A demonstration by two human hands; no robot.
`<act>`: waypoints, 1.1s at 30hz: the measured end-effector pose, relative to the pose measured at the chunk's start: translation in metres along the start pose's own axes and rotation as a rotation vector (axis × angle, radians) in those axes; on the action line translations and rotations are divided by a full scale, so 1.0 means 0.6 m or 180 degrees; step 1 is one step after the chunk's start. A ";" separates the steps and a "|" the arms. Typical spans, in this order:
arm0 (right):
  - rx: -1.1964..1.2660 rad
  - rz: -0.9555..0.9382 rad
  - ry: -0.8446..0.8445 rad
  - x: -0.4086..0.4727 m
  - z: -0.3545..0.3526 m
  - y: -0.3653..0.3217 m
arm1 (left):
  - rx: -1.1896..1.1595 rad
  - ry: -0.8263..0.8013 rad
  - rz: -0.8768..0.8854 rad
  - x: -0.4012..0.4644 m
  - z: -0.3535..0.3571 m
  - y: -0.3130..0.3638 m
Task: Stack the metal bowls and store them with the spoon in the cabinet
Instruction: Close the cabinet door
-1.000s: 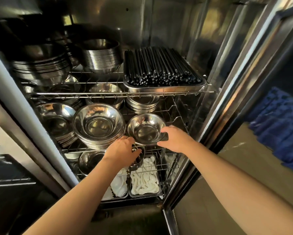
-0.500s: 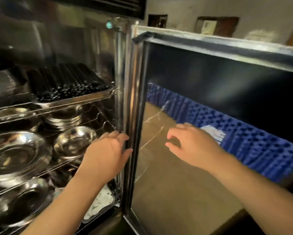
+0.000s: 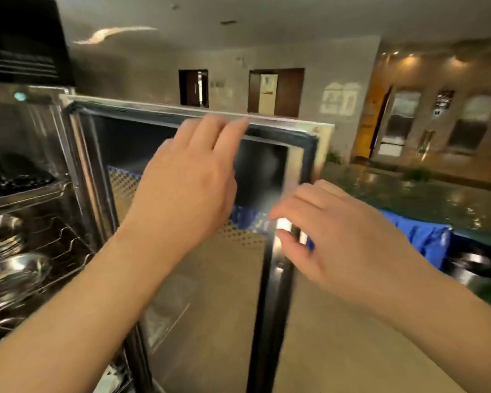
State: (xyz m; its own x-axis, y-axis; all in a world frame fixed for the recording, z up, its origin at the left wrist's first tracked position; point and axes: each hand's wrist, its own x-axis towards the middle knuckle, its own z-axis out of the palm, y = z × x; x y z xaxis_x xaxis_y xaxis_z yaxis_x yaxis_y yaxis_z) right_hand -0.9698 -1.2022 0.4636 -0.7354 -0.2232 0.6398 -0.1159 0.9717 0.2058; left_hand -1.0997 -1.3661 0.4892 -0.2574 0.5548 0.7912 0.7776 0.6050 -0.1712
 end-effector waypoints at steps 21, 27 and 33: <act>0.0447 0.0412 -0.0545 -0.113 0.093 0.065 | -0.0203 -0.0253 -0.0347 0.005 -0.111 0.145; 0.0740 0.0075 -0.0693 -0.096 0.126 -0.015 | 0.0069 0.0323 -0.0820 -0.096 -0.198 0.107; 0.1429 -0.0695 -0.0966 -0.059 0.141 -0.136 | 0.0667 0.0441 -0.1389 -0.195 -0.278 0.040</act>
State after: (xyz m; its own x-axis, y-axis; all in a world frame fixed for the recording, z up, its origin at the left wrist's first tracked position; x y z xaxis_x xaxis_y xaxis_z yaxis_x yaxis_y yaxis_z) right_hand -0.9910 -1.2670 0.3613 -0.8135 -0.4541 0.3634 -0.5091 0.8581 -0.0672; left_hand -0.9553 -1.5119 0.4906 -0.4432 0.1521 0.8834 0.4790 0.8732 0.0900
